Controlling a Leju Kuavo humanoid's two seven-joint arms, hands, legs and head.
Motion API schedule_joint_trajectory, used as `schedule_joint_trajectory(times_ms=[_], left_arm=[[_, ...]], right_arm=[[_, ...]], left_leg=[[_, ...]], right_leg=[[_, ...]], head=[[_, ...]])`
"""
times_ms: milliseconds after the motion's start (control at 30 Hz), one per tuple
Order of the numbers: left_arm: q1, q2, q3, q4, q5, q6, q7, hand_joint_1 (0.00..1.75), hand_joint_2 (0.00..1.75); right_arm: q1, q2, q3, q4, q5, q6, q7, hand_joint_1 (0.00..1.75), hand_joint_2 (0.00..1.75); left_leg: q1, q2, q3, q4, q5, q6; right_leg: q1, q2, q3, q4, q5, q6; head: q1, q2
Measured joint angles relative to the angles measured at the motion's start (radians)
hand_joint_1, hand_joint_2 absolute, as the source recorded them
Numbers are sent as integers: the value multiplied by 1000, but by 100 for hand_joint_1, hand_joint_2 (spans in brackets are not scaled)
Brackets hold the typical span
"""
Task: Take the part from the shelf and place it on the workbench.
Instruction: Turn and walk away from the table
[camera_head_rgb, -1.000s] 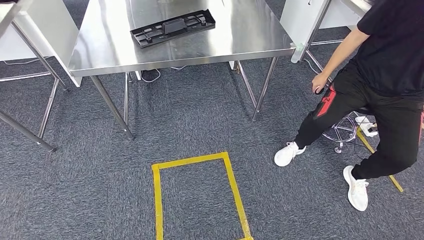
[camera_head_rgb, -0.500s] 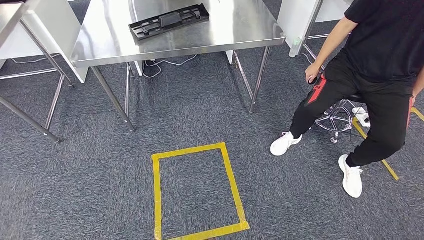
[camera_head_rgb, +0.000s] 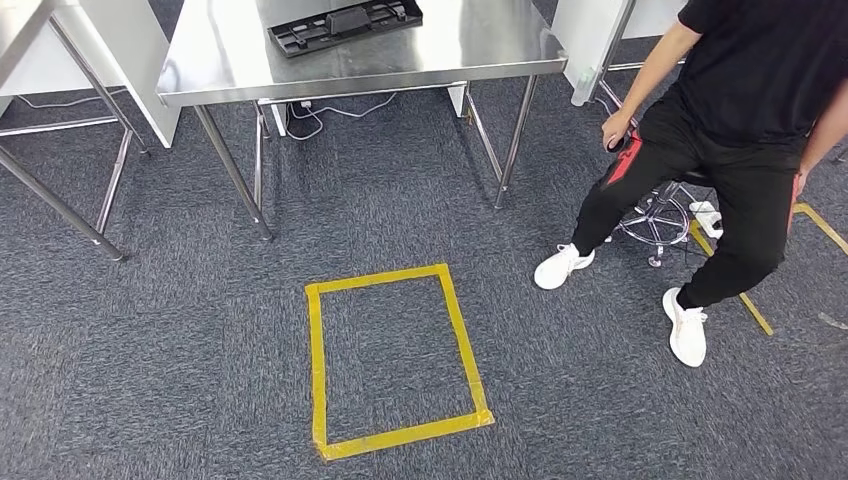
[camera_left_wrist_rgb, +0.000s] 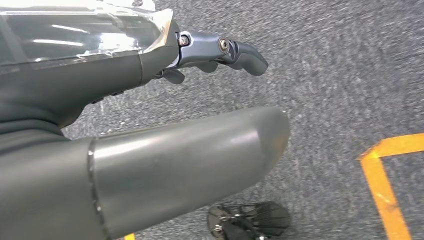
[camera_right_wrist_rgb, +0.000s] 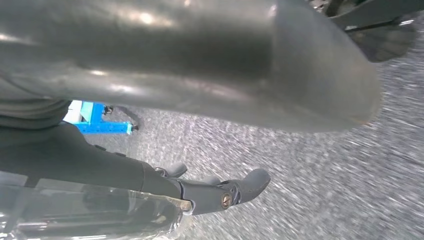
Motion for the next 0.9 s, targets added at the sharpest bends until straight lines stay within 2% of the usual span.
schedule_joint_trajectory(times_ms=[33,67,100,133,167,200,233,300,333,367,400,433,467,500,567,600,633,700,767,833,867,900], left_arm=[[0,0,0,0,0,0,0,0,0],[0,0,0,0,0,0,-1,0,0],[-1,0,0,0,0,0,-1,0,0],[-1,0,0,0,-1,0,-2,0,0],[0,1,1,0,-1,0,-2,0,0],[1,1,1,0,-2,0,-2,0,0],[3,2,1,1,-3,-1,-3,0,0],[5,1,1,1,-8,-3,-8,0,0],[5,1,1,1,-13,-4,-10,0,0],[5,2,1,1,-17,-5,-11,0,0],[4,2,1,1,-21,-6,-11,0,0],[4,2,1,1,-24,-6,-10,0,0],[4,2,1,1,-25,-5,-9,0,0],[4,3,1,1,-26,-5,-8,0,0],[4,4,1,0,-30,-4,-7,0,0],[4,5,1,0,-32,-4,-6,0,0],[4,5,1,0,-34,-3,-5,0,0],[1,4,1,0,-35,-2,-3,0,0],[-1,2,1,0,-35,0,0,0,0],[0,1,1,0,-35,0,1,0,0],[2,2,1,0,-35,1,1,0,0],[4,2,2,0,-35,1,1,0,0]], right_arm=[[-2,-1,0,0,1,0,0,0,0],[-3,-1,0,0,3,0,-1,0,0],[-5,-1,0,0,5,0,-2,0,0],[-5,-1,0,0,7,0,-3,0,0],[-5,-1,0,0,9,-1,-5,0,0],[-4,-1,0,0,10,-1,-6,0,0],[-3,-1,0,1,11,-2,-7,0,0],[-2,-2,0,1,12,-4,-8,0,0],[-2,-2,0,1,13,-6,-9,0,0],[-2,-2,0,1,14,-7,-9,0,0],[-1,-2,0,1,14,-8,-10,0,0],[0,-2,0,1,14,-9,-10,0,0],[0,-2,0,1,14,-10,-10,0,0],[0,-2,0,1,13,-11,-10,0,0],[-3,-1,0,1,13,-12,-10,0,0],[-5,0,0,1,13,-13,-10,0,0],[-6,1,0,1,13,-14,-10,0,0],[-5,1,-1,1,14,-14,-9,0,0],[-4,0,-2,1,15,-14,-8,0,0],[-3,-2,-2,1,16,-13,-7,0,0],[-2,-2,-2,1,17,-13,-7,0,0],[-2,-2,-2,1,17,-13,-7,0,0]], left_leg=[[-1,0,-15,7,10,-6],[-2,0,-25,13,19,-12],[-4,0,-31,17,28,-17],[-4,0,-36,18,39,-21],[-2,0,-40,17,47,-25],[1,-2,-45,21,42,-30],[5,-3,-53,37,17,-36],[9,-6,-79,126,-83,-46],[10,-7,-93,191,-132,-49],[10,-7,-105,255,-159,-51],[10,-8,-105,298,-159,-52],[10,-9,-94,314,-139,-50],[10,-14,-63,291,-109,-46],[10,-31,-13,231,-85,-39],[10,-69,89,89,-80,-26],[9,-82,120,43,-88,-23],[7,-80,130,23,-96,-21],[3,-63,130,8,-100,-18],[5,-40,126,-13,-93,-7],[7,-17,115,-22,-80,6],[6,-7,107,-22,-74,10],[5,6,100,-22,-69,10]], right_leg=[[0,1,63,-86,0,1],[2,3,113,-166,-14,-6],[4,4,145,-224,-31,-14],[9,5,155,-252,-42,-22],[8,5,147,-255,-41,-32],[6,3,138,-251,-33,-41],[3,0,129,-248,-25,-54],[2,-5,105,-248,-4,-73],[4,-6,91,-247,7,-78],[6,-6,77,-247,18,-79],[8,-4,64,-245,28,-78],[9,0,52,-243,37,-75],[10,5,42,-240,45,-72],[9,12,32,-236,53,-68],[12,26,17,-229,66,-59],[13,32,11,-227,71,-53],[14,38,6,-226,77,-47],[15,50,-6,-227,88,-35],[19,48,-30,-205,80,-30],[19,31,-78,-113,29,-37],[17,24,-109,-43,-6,-40],[15,21,-135,25,-33,-38]], head=[[1,0],[1,0],[1,0],[1,0],[1,0],[0,0],[0,0],[-3,0],[-4,0],[-4,0],[-4,0],[-4,0],[-4,0],[-4,0],[-4,0],[-4,0],[-4,0],[-4,0],[-2,0],[2,0],[4,0],[4,0]])
